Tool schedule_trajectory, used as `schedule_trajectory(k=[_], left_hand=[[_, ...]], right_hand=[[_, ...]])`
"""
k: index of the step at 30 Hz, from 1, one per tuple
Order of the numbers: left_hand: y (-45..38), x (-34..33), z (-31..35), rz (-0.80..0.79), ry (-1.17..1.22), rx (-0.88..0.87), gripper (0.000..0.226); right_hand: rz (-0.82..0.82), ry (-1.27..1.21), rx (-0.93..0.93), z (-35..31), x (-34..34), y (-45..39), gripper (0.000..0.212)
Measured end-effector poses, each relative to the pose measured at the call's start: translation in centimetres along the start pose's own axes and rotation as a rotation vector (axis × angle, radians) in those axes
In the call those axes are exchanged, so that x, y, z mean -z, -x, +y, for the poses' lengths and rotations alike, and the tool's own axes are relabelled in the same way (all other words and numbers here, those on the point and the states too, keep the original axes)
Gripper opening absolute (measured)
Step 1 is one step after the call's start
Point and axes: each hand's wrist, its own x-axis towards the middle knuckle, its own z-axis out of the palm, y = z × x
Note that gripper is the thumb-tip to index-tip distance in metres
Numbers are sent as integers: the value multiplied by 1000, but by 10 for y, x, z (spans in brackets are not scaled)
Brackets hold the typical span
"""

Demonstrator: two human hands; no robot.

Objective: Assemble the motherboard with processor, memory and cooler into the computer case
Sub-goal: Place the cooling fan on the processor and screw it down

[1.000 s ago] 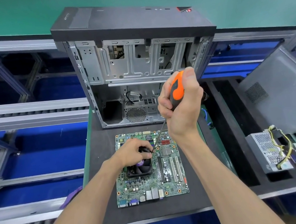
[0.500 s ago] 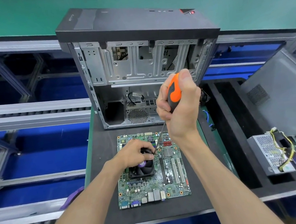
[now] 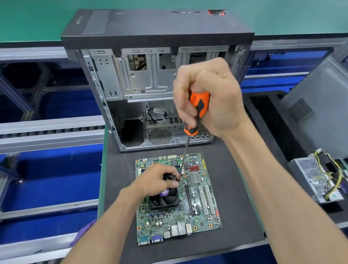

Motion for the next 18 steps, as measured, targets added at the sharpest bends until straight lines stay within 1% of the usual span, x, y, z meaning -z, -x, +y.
schedule_trajectory(k=[3,7,8,9,11,13,14,15,16,18], left_hand=[[0,0,0,5,-9,4,9],[-1,-1,0,5,2,20,9],[-1,-1,0,7,0,23,9],[-1,-1,-1,8,-7,25,9],[-1,-2,-2,15,-19,27,11],[0,-2,-2,20,-25,25,17],[1,-2,-1,22,-21,28,20],[1,-1,0,20,-21,29,23],[2,0,1,18,-20,28,24],[3,0,5,13,-28,21,22]], right_hand=[[-23,1,-74,1,1,-1,26],[89,-18,-86,2,-5,-3,28],[155,20,-68,3,-9,-4,29],[254,99,-45,6,-15,-5,29],[545,367,19,12,-23,-6,28],[855,638,94,17,-27,-3,27],[954,715,127,19,-27,-1,26],[1006,756,159,19,-26,1,25],[1017,771,186,19,-26,3,25],[969,748,201,19,-26,3,26]])
